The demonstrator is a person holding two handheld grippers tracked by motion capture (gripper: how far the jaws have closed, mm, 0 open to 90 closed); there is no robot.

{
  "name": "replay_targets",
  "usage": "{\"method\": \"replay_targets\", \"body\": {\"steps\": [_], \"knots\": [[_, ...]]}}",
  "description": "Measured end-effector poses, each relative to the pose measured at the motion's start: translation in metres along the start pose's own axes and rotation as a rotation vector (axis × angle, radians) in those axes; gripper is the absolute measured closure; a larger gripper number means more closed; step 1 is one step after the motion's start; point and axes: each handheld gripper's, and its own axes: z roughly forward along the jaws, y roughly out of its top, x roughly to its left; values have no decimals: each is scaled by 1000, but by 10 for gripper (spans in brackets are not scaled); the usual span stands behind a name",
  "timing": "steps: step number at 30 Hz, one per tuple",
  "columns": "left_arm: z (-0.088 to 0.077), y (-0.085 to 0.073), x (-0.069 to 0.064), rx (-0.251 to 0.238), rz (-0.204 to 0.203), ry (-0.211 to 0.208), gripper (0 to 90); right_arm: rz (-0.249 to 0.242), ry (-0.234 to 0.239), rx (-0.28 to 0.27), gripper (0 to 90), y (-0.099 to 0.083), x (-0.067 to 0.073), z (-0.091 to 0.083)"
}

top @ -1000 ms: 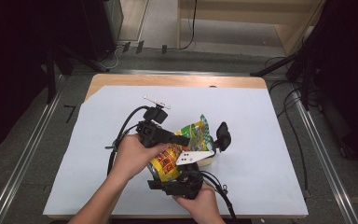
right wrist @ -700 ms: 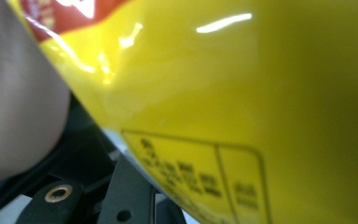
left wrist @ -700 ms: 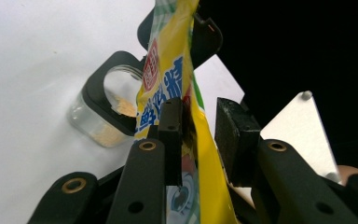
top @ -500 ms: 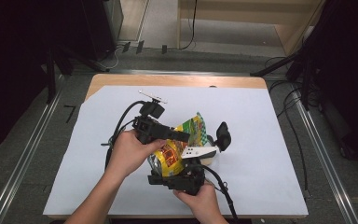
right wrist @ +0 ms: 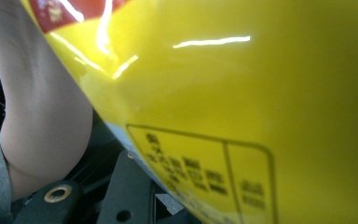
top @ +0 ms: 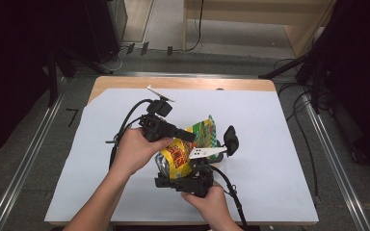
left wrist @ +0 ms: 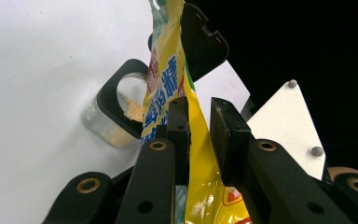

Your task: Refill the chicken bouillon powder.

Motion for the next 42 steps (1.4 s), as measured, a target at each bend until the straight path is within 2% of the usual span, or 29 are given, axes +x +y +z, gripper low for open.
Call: {"method": "replay_targets", "body": {"steps": [2, 6, 9, 15, 18, 22, 24, 27, 29, 33, 35, 38, 42], "knots": [[2, 2, 2, 10, -15, -14, 758, 6, 8, -10, 699, 0, 0, 0], [7, 8, -6, 42, 33, 64, 827, 6, 15, -6, 679, 0, 2, 2], [8, 11, -9, 58, 54, 92, 857, 7, -1, -4, 649, 1, 3, 3], [7, 12, -9, 70, 41, 103, 864, -27, -65, 14, 677, -1, 6, 4], [8, 14, -7, 70, 21, 99, 862, 1, -66, 8, 683, 0, 7, 3], [9, 21, -8, 81, 12, 122, 858, 42, -30, -17, 668, 2, 7, 0], [10, 24, -8, 94, 15, 138, 859, 47, -49, -21, 645, 4, 11, -2], [12, 27, -11, 93, 12, 139, 859, 3, -103, -4, 649, 6, 16, -4], [14, 29, -12, 100, 15, 140, 859, 1, -125, 5, 652, 7, 17, -5], [17, 32, -17, 98, 26, 152, 858, 8, -129, 4, 657, 9, 17, -8], [17, 34, -18, 101, 19, 151, 856, -5, -126, 6, 650, 11, 17, -10], [16, 38, -18, 114, 16, 153, 855, -56, -149, 25, 622, 14, 21, -11], [15, 38, -19, 117, 16, 153, 853, -156, -235, 62, 639, 14, 30, -7]]}}
